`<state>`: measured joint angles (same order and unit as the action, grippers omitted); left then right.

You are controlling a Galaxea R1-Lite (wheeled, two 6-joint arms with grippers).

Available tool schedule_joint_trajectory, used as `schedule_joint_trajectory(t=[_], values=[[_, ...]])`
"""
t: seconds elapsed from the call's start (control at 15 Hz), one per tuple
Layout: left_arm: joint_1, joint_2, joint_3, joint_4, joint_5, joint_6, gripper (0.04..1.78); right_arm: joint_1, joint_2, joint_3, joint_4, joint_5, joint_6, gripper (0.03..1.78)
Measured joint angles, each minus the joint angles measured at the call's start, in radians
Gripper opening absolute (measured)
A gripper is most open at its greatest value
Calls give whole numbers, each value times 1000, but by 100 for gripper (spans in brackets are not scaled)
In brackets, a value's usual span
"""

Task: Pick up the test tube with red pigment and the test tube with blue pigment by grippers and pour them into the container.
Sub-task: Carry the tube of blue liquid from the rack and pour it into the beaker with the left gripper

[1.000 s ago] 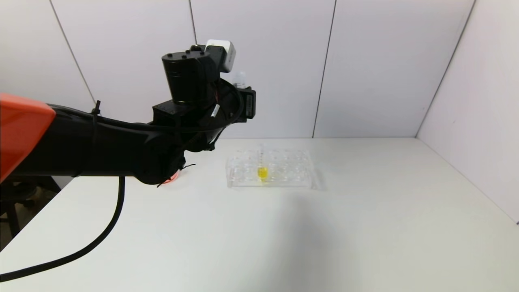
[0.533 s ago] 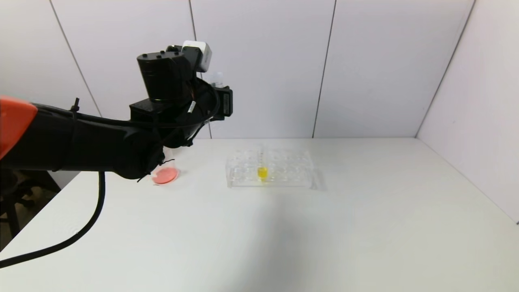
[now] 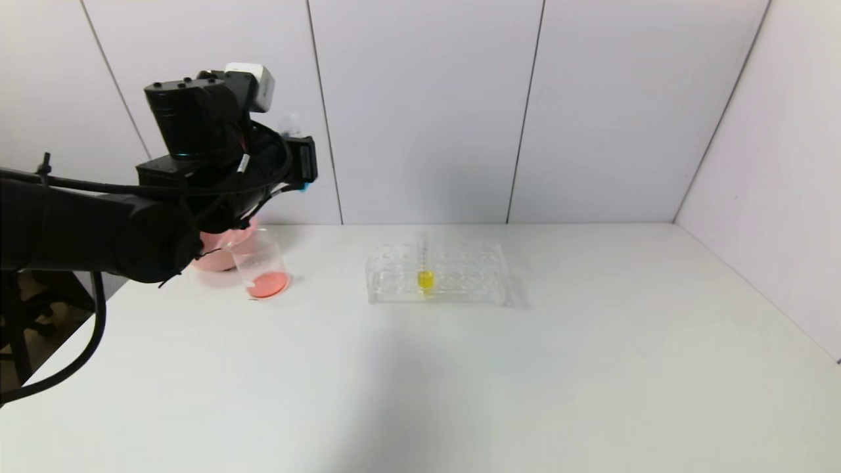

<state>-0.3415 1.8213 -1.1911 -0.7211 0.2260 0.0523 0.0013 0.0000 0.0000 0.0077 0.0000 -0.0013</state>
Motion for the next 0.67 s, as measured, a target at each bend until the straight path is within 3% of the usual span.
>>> schedule_joint_trajectory(t=[0.67], values=[[196, -41, 34, 1, -60, 0, 46, 0, 0, 0, 0, 0, 0, 177]])
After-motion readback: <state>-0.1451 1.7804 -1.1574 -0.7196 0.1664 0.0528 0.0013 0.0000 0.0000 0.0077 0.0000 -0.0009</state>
